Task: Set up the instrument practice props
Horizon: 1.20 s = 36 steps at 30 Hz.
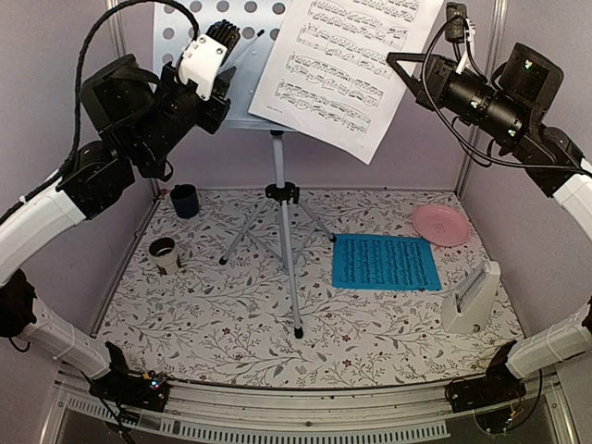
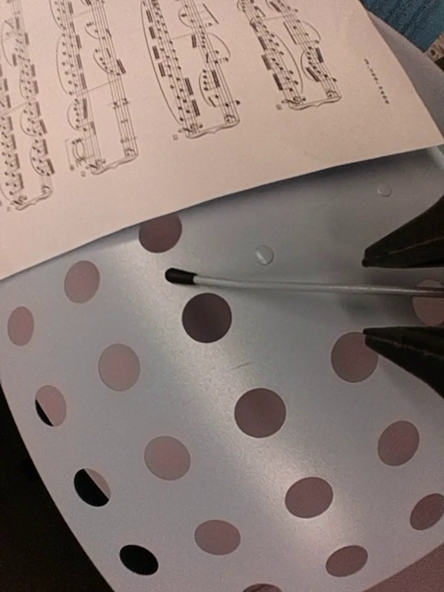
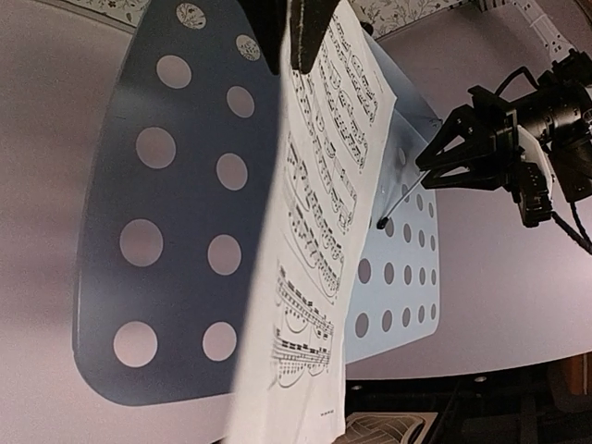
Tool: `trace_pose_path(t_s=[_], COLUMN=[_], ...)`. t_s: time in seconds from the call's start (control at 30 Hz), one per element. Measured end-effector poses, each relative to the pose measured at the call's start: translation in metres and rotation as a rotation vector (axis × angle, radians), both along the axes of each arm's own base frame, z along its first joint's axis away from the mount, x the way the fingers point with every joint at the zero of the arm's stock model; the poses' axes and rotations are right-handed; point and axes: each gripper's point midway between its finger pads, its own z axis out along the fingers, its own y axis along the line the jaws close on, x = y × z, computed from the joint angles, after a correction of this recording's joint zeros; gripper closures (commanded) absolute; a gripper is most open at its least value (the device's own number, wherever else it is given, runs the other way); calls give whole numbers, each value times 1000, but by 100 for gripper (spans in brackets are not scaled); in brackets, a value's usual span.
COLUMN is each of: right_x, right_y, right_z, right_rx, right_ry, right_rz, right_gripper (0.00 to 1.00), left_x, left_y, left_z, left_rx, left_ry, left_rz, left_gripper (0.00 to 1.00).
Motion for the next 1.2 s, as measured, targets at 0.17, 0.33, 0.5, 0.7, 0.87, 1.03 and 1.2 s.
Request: trace_pose_path(t_s=[0.17, 0.33, 0.5, 0.7, 0.87, 1.03, 1.2], right_x=[4, 5, 10, 10, 8, 10, 13], right_y=[2, 2, 7, 9, 11, 27, 45], right_z=[6, 15, 18, 24, 32, 34, 37], right_rx=[4, 7, -11, -55, -75, -97, -139], right_ry=[-9, -34, -59, -115, -175, -226, -298], right_rz=[-8, -15, -21, -31, -26, 18, 72], right_gripper=[100, 100, 100, 100, 100, 100, 100], left_x=[4, 5, 2, -4, -9, -10, -13], left_y=[5, 6, 3, 5, 5, 2, 3], left_z=[1, 2, -1, 0, 3, 5, 6], left_rx=[5, -1, -14, -57, -79, -81, -91], left_ry=[-4, -12, -27, -85, -135, -159, -173], left_rz=[23, 22, -7, -51, -104, -144, -179], left_gripper=[82, 92, 100, 100, 100, 100, 100])
